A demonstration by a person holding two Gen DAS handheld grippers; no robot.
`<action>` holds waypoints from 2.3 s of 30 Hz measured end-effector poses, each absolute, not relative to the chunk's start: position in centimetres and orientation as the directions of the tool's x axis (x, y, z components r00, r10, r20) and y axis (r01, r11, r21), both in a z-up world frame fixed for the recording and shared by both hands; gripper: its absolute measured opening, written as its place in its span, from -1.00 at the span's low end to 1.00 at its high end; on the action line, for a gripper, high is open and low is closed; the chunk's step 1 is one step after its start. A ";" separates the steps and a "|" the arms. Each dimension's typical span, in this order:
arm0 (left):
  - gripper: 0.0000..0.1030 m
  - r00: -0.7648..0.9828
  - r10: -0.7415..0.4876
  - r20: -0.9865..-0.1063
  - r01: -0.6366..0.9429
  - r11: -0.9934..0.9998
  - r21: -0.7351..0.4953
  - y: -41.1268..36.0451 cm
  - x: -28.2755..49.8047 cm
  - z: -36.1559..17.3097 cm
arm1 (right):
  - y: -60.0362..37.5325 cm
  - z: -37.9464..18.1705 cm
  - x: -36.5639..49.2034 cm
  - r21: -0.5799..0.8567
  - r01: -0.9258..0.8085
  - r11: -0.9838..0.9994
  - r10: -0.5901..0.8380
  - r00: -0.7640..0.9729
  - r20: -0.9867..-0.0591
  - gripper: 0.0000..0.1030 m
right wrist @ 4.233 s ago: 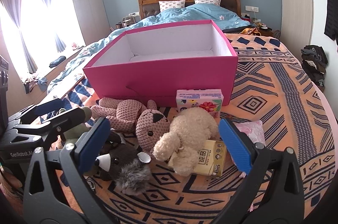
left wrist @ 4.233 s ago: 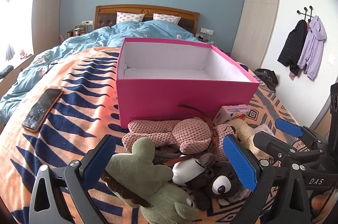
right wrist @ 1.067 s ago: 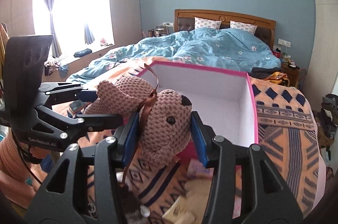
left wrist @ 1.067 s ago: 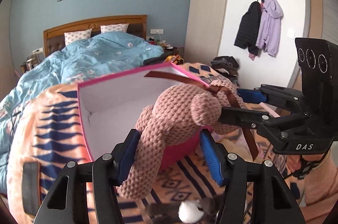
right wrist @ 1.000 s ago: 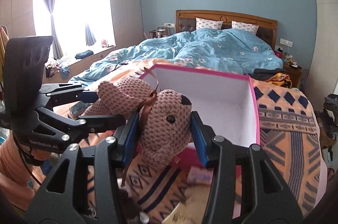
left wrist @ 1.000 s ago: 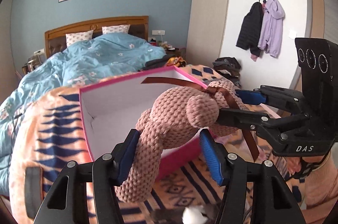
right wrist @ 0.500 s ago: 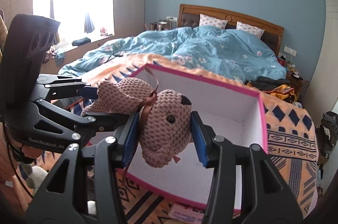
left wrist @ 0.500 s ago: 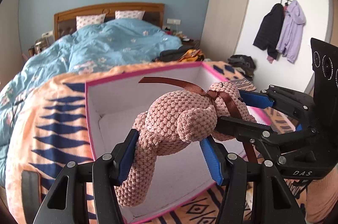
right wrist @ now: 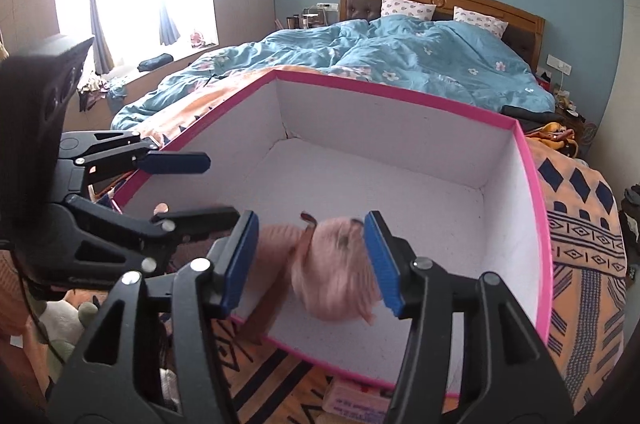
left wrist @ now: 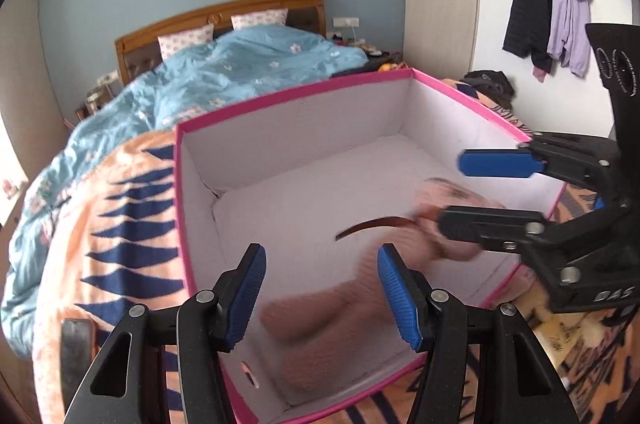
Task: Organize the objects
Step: 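Carry the pink knit bear over the pink box and lower it inside, then open both grippers and withdraw them from the box, then grasp the green plush frog with both grippers and lift it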
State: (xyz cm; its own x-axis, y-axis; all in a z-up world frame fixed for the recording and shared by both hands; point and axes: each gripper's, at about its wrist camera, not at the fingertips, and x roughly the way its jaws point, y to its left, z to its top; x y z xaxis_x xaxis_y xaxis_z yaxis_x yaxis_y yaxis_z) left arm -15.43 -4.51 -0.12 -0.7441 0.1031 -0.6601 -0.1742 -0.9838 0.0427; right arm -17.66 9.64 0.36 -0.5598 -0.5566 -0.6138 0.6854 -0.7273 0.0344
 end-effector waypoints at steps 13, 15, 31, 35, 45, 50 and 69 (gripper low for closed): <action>0.25 -0.783 0.078 -0.617 -0.163 -0.983 0.083 -4.9 -16.1 0.0 | 10.6 -0.3 -17.0 0.092 0.664 -0.742 -0.574 -0.559 -0.599 0.17; 0.26 -0.784 0.080 -0.616 -0.164 -0.983 0.082 -5.1 -16.4 0.0 | 10.6 -0.2 -17.0 0.106 0.663 -0.741 -0.583 -0.557 -0.591 0.17; 0.44 -0.799 0.150 -0.582 -0.193 -0.981 0.012 -6.7 -13.7 2.2 | 14.7 4.5 -10.6 0.226 0.700 -0.678 -0.703 -0.527 -0.477 0.28; 0.45 -0.799 0.150 -0.583 -0.198 -0.980 0.019 -6.7 -11.9 1.8 | 16.1 4.8 -9.1 0.203 0.687 -0.698 -0.684 -0.556 -0.472 0.35; 0.48 -0.814 0.180 -0.552 -0.206 -0.978 -0.016 -7.1 -7.0 2.7 | 18.4 1.7 -6.5 0.254 0.657 -0.710 -0.672 -0.524 -0.524 0.35; 0.51 -0.832 0.168 -0.529 -0.165 -0.985 -0.054 -8.3 -5.8 3.9 | 17.5 0.2 -3.7 0.286 0.701 -0.653 -0.716 -0.447 -0.537 0.35; 0.51 -0.790 0.259 -0.557 -0.215 -0.966 -0.143 -12.4 5.5 1.8 | 7.5 -4.1 2.7 0.339 0.870 -0.358 -0.763 -0.064 -0.643 0.35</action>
